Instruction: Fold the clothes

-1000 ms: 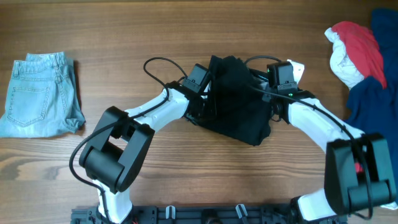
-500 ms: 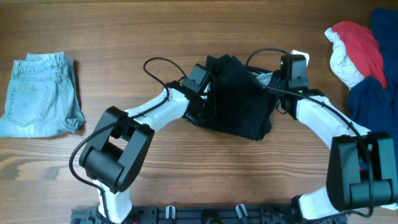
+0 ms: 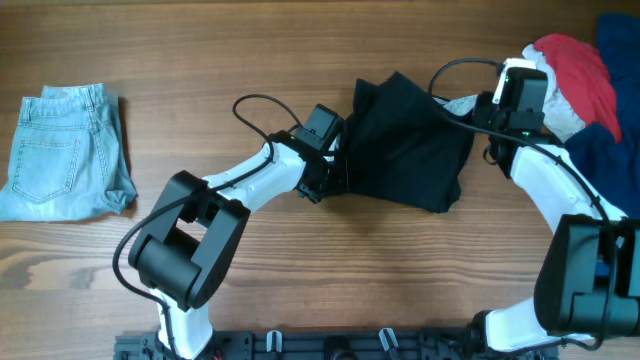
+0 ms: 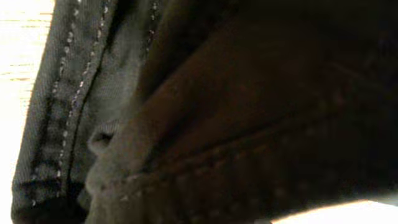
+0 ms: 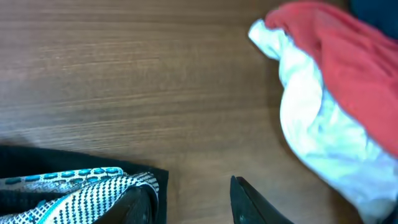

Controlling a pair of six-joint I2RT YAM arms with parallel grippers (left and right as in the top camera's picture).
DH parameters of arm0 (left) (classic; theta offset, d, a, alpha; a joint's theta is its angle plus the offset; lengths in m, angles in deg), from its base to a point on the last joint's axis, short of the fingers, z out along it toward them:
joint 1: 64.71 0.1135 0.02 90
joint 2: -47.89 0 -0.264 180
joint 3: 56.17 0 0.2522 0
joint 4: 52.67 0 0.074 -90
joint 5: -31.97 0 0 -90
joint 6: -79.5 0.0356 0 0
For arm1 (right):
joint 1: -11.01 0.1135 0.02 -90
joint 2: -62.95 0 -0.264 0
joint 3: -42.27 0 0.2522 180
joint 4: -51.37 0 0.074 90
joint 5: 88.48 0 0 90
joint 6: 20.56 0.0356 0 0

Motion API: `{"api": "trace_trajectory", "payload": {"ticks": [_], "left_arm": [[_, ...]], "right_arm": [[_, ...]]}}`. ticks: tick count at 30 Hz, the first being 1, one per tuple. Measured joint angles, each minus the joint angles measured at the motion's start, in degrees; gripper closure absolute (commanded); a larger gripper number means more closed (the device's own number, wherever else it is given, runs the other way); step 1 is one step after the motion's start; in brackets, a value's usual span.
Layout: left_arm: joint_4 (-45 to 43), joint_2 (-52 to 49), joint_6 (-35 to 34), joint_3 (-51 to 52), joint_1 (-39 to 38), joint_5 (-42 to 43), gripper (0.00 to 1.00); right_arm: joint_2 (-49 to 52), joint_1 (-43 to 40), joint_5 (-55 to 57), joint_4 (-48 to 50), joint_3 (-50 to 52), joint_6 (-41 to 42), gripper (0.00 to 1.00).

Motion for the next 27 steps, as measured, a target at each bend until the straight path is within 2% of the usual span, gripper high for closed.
{"api": "trace_trajectory", "payload": {"ticks": [1, 4, 8, 10, 13, 16, 20, 27], "left_arm": [[0.0, 0.0, 0.0, 0.0, 0.0, 0.0, 0.76], [0.1, 0.0, 0.0, 0.0, 0.0, 0.0, 0.76], [0.1, 0.0, 0.0, 0.0, 0.0, 0.0, 0.76], [0.1, 0.0, 0.0, 0.0, 0.0, 0.0, 0.76], [0.1, 0.0, 0.0, 0.0, 0.0, 0.0, 0.76], [0.2, 0.0, 0.0, 0.0, 0.0, 0.0, 0.76], [0.2, 0.0, 0.0, 0.0, 0.0, 0.0, 0.76], [0.2, 0.0, 0.0, 0.0, 0.0, 0.0, 0.76]], "right_arm": [[0.0, 0.0, -0.6, 0.2, -0.1, -2.7, 0.51], [0.0, -0.5, -1.2, 0.1, -0.4, -7.1, 0.45], [-1.4, -0.9, -1.3, -2.8, -0.7, -10.2, 0.44], [-5.6, -1.0, -3.5, -6.9, -0.8, -10.8, 0.53], [-11.5, -1.4, -10.5, -14.5, -1.6, -11.1, 0.71], [-12.7, -1.8, -20.3, -24.4, -2.3, -10.2, 0.76], [-12.2, -1.9, -19.0, -25.2, -2.3, -3.8, 0.75], [-11.4, 0.5, -32.3, -32.3, -2.3, -9.4, 0.75]]}}
